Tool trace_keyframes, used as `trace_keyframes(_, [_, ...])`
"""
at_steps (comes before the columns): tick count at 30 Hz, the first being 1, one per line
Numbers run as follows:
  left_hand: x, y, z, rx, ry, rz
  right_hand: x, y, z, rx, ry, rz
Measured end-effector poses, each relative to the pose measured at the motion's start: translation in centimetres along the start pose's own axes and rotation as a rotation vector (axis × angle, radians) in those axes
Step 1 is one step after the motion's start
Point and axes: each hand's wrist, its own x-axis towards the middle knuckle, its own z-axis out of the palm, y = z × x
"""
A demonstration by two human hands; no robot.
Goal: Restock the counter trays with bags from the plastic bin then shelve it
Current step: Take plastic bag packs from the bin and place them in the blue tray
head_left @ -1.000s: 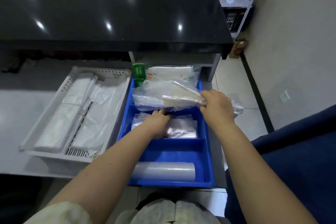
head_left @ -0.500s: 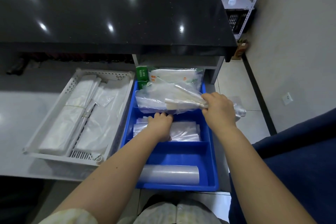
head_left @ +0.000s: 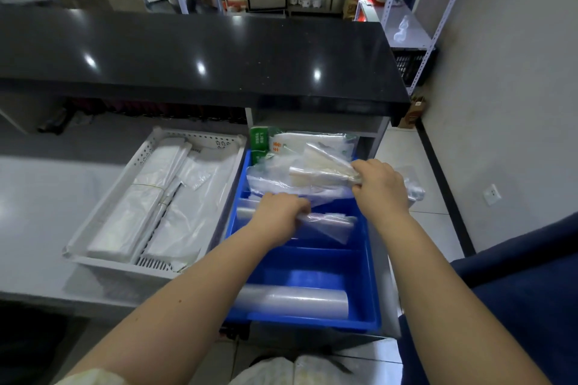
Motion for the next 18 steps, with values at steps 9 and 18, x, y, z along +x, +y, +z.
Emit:
trace_keyframes(9, [0.0, -3.3, -8.2, 0.024, 0.338, -0.088, 3.8, -3.4, -4.5, -0.039, 0.125, -0.128])
trace_keyframes(18, [-4.2, -12.5, -12.5, 0.219, 0.425, -0.424, 2.0, -6.2, -0.6, 0.088, -0.137, -0.165])
